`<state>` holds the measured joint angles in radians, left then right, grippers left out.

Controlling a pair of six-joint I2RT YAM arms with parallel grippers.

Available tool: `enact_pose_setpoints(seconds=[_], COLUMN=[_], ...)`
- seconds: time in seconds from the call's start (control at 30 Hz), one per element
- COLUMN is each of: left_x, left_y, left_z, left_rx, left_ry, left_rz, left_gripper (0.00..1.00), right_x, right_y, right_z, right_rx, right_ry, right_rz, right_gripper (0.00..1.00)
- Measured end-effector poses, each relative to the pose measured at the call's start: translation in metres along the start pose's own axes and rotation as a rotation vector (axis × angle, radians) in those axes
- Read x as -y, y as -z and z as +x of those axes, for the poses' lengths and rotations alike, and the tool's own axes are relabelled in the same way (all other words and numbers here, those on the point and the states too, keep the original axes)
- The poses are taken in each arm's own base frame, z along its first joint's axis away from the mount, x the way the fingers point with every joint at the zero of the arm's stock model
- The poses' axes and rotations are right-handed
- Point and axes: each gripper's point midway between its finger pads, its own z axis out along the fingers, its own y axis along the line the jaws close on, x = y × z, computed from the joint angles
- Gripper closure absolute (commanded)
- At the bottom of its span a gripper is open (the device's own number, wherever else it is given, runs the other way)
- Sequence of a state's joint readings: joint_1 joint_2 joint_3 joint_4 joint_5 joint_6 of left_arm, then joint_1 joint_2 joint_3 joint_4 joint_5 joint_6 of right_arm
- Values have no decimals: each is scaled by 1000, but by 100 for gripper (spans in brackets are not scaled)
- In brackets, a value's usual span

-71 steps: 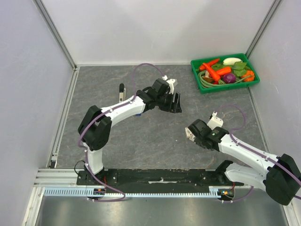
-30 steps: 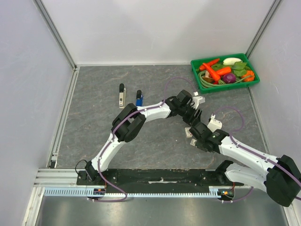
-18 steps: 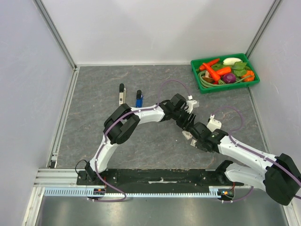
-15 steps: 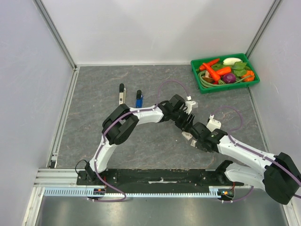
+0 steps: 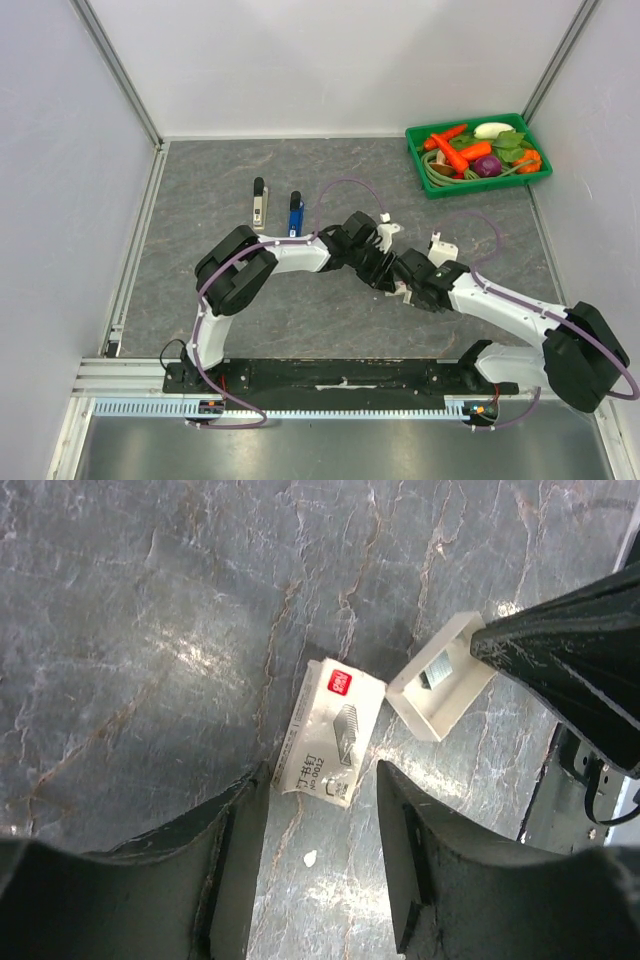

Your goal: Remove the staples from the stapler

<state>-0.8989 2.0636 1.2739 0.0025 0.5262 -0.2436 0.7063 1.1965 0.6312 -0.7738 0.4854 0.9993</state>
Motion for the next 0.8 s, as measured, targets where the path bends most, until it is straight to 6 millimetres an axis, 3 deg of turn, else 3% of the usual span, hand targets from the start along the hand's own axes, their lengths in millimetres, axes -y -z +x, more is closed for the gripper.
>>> enact_pose_setpoints(seconds=[0.4, 0.57, 0.8], left_x=[-12, -17, -12], left_y=[18, 32, 37], left_z=[8, 20, 30], left_rx=[4, -5, -14], left_ry=[24, 86, 183], left_rz=[-92, -141, -142], left_gripper=[50, 51, 62], right_x=[9, 14, 14], right_y=[1, -3, -19], right_z=[-36, -48, -53], right_rx=[71, 90, 76], right_ry=[71, 104, 144], right_rz=[44, 59, 88], right_gripper=[100, 100, 100])
